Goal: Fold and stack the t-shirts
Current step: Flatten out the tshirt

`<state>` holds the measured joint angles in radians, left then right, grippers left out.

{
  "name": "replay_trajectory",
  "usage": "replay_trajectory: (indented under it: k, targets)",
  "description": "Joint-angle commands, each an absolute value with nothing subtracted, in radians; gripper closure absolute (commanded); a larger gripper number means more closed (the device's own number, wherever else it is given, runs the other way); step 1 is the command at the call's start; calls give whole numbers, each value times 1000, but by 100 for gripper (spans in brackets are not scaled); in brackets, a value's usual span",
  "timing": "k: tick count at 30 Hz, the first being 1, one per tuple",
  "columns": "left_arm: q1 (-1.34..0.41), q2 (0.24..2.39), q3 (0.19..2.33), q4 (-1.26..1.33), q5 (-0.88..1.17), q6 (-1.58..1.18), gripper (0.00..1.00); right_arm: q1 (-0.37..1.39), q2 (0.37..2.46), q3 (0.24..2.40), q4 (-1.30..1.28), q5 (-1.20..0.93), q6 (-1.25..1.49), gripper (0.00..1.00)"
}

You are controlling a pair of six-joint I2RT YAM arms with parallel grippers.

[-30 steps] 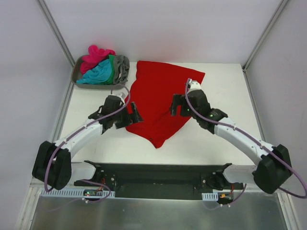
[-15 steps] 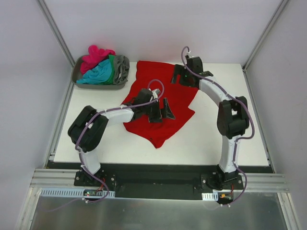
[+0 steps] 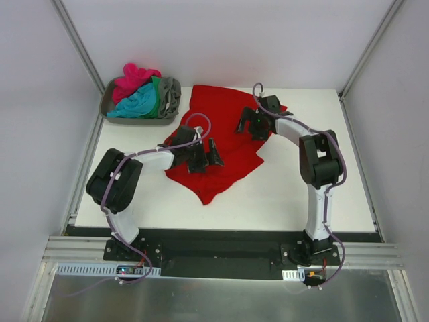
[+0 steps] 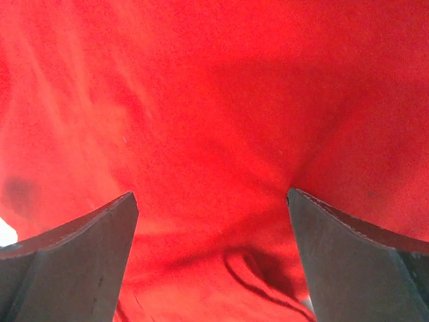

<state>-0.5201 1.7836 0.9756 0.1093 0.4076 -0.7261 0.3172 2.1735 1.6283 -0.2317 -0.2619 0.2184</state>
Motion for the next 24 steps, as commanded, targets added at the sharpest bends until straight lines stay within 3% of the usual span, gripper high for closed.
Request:
replay_trajectory:
  k: [1,7,13,18,24]
  targets:
    - [-448,1726,916,18,324,-653,1,334,2060,1423,-183,-354,293,4]
    - [-356,1723,916,-43,307,-661,1,428,1829,1055,-43,-292,383,4]
    - [-342,1796,1050,-100,255,-623,1,671,1635,789,-26,-151,486,4]
    - [-342,1887,1199,-141,241,-592,1,747,1528,724,-55,-34,549,4]
    - [-339,1869,1276,-196,187,-542,1,747,1329,772,-199,167,430,4]
